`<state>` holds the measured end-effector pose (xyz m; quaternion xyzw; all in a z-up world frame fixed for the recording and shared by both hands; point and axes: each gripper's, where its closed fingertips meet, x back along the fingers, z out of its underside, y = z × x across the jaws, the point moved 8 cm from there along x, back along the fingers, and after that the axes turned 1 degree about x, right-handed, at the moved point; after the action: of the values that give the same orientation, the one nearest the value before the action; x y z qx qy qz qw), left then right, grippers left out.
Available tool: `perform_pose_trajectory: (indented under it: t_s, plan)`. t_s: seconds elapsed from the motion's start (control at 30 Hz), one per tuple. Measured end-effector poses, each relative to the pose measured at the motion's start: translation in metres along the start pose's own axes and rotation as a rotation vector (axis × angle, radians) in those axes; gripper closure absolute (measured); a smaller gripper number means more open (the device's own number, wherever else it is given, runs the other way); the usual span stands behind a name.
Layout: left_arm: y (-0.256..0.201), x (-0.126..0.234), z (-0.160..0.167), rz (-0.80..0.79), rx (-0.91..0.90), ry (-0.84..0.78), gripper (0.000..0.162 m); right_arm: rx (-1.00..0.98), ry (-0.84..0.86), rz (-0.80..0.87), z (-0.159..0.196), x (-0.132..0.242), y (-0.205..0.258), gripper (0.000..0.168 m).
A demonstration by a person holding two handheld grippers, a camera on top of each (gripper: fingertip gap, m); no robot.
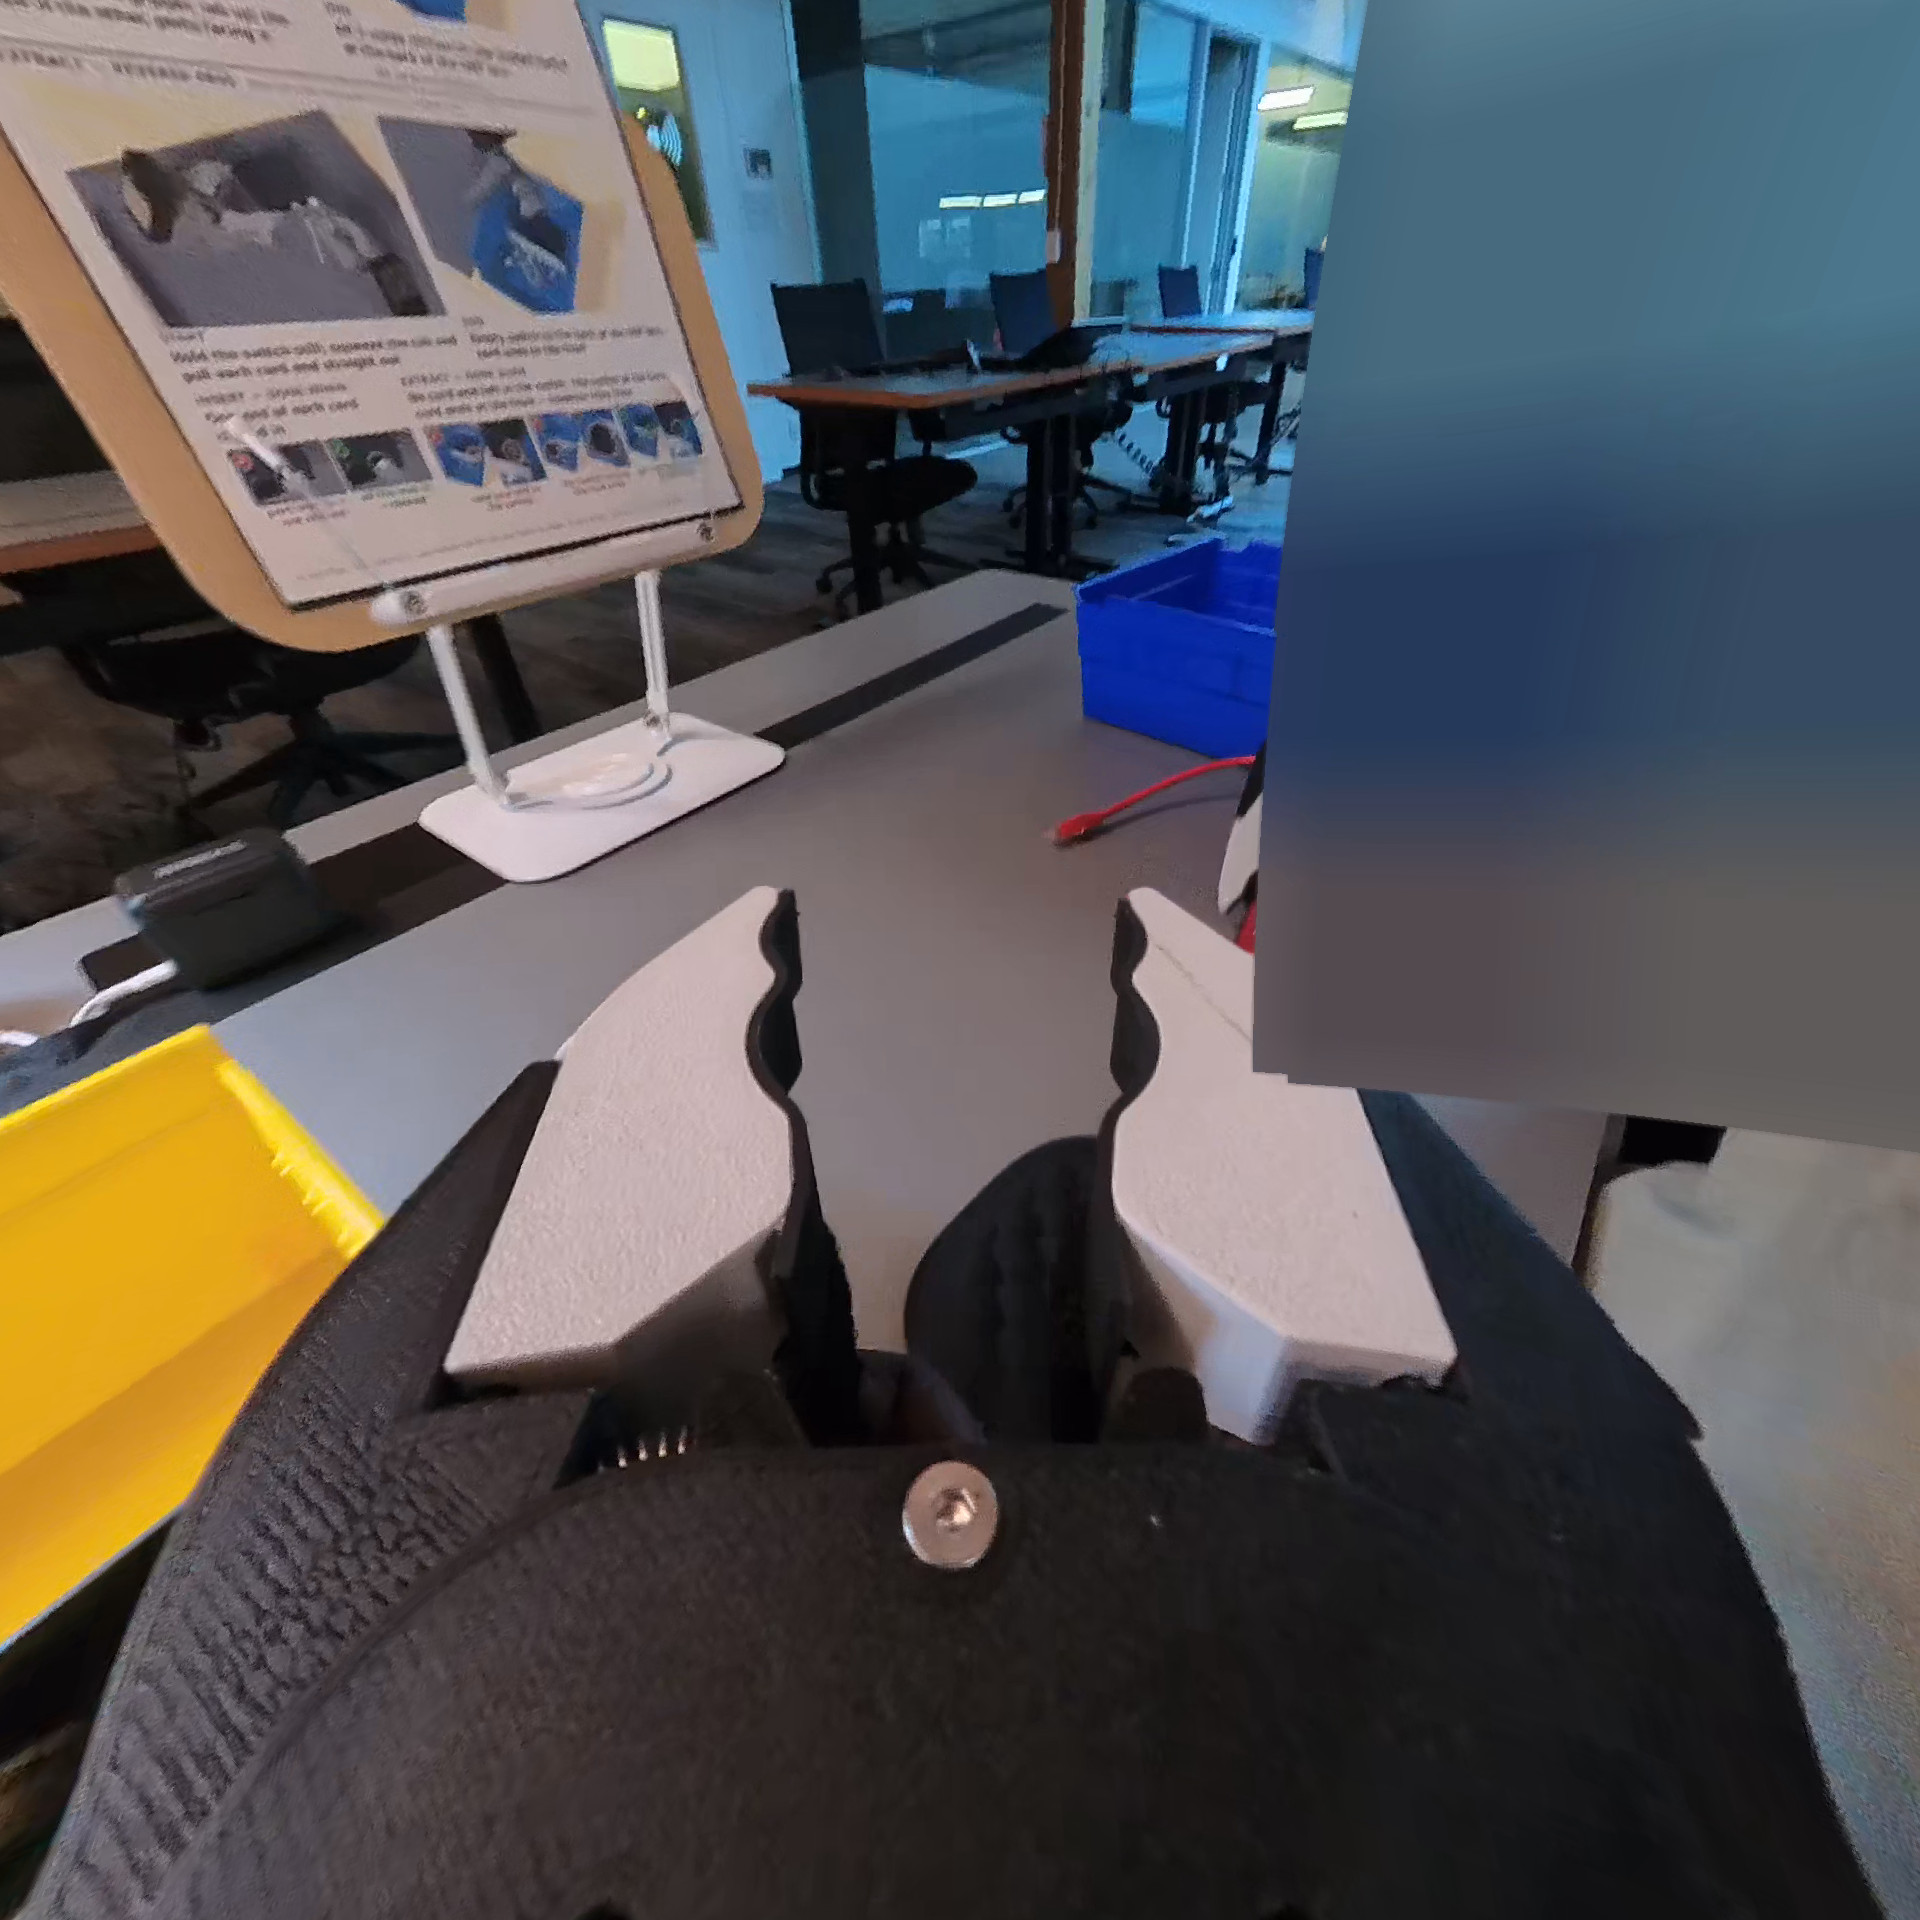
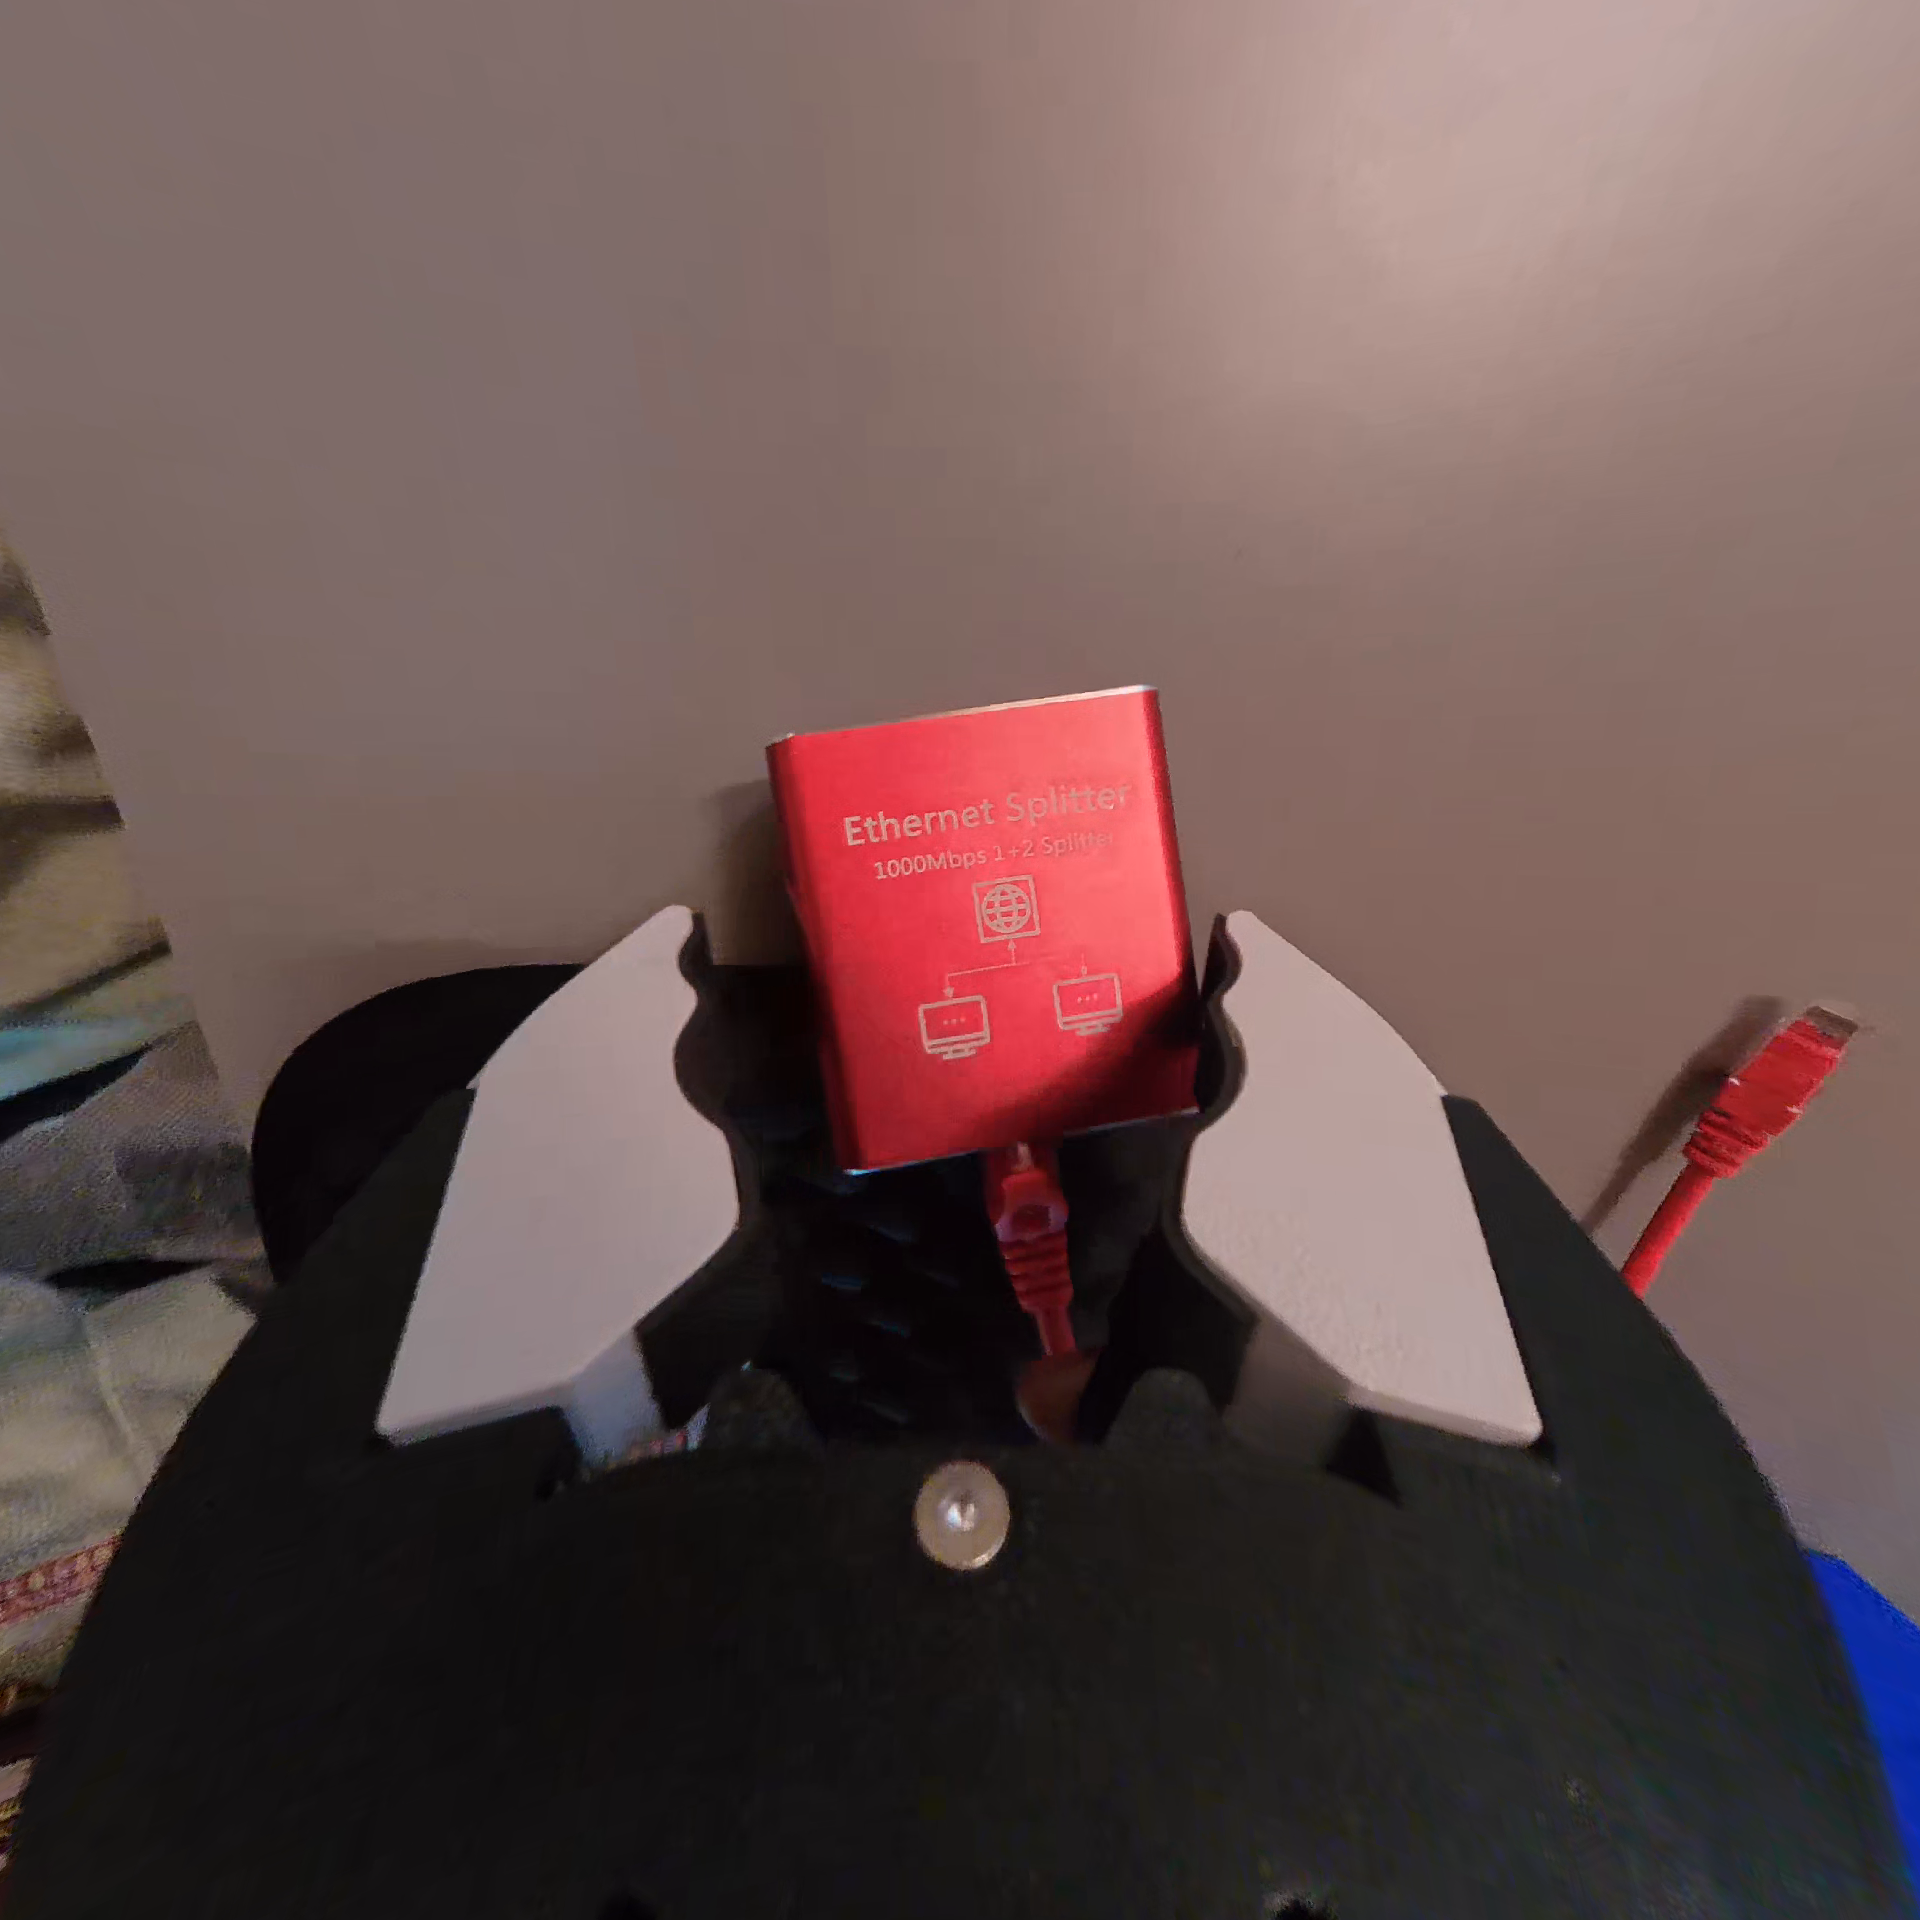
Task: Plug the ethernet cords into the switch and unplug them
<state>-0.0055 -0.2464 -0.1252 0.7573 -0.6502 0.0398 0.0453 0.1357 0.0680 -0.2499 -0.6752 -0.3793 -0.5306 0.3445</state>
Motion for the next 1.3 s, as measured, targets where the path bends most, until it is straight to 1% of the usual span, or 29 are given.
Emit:
perform_pose_trajectory:
  t_s: [0.03,0.1,0.17,0.27,0.37,0.4,0.47,0.53,0.6,0.67,0.77,0.83,0.87,0.9,1.0,1.03,1.1,1.13,1.2,1.27,1.3]
  plan:
    - [0.003,0.006,0.001,-0.019,0.006,0.022,0.104,-0.008,-0.039,0.025,0.000,0.003,0.001,0.075]
    - [0.012,0.018,0.003,-0.073,0.034,0.079,0.101,-0.011,-0.157,0.081,0.000,0.011,0.002,0.074]
    - [0.026,0.031,0.007,-0.177,0.057,0.125,0.101,-0.013,-0.295,0.155,0.000,0.023,0.002,0.074]
    - [0.054,0.050,0.021,-0.411,0.085,0.275,0.102,-0.033,-0.481,0.274,0.000,0.041,0.000,0.074]
    - [0.079,0.066,0.046,-0.662,0.136,0.480,0.104,-0.028,-0.630,0.376,0.000,0.055,0.000,0.084]
    - [0.085,0.068,0.052,-0.708,0.154,0.518,0.107,-0.032,-0.672,0.394,0.000,0.060,0.001,0.084]
    - [0.090,0.064,0.063,-0.702,0.216,0.561,0.113,-0.043,-0.748,0.417,-0.001,0.066,0.002,0.086]
    - [0.092,0.056,0.074,-0.638,0.295,0.592,0.116,-0.040,-0.789,0.435,-0.002,0.070,0.005,0.090]
    - [0.097,0.052,0.087,-0.633,0.337,0.632,0.122,-0.030,-0.764,0.455,-0.001,0.067,0.007,0.096]
    - [0.102,0.051,0.099,-0.637,0.373,0.686,0.124,-0.019,-0.725,0.453,0.000,0.062,0.009,0.095]
    - [0.105,0.045,0.109,-0.622,0.414,0.717,0.124,-0.009,-0.706,0.442,-0.002,0.059,0.012,0.095]
    - [0.104,0.042,0.112,-0.619,0.396,0.732,0.131,-0.001,-0.701,0.452,-0.004,0.060,0.012,0.097]
    - [0.103,0.041,0.111,-0.619,0.387,0.723,0.138,0.004,-0.696,0.460,-0.004,0.060,0.012,0.099]
    - [0.102,0.042,0.109,-0.625,0.373,0.706,0.144,0.007,-0.687,0.471,-0.005,0.060,0.011,0.100]
    - [0.098,0.051,0.094,-0.667,0.336,0.628,0.149,0.015,-0.671,0.489,-0.006,0.059,0.013,0.102]
    - [0.096,0.055,0.084,-0.681,0.325,0.590,0.150,0.021,-0.674,0.490,-0.006,0.060,0.014,0.103]
    - [0.091,0.064,0.061,-0.710,0.283,0.456,0.151,0.033,-0.695,0.495,-0.008,0.062,0.018,0.106]
    - [0.088,0.066,0.048,-0.715,0.263,0.348,0.152,0.036,-0.720,0.501,-0.009,0.063,0.020,0.107]
    - [0.077,0.068,0.019,-0.671,0.234,0.028,0.155,0.023,-0.801,0.515,-0.014,0.067,0.022,0.107]
    - [0.062,0.066,-0.005,-0.556,0.277,-0.308,0.156,0.004,-0.911,0.523,-0.022,0.071,0.024,0.109]
    - [0.056,0.064,-0.012,-0.486,0.313,-0.441,0.156,0.002,-0.973,0.520,-0.028,0.074,0.025,0.111]
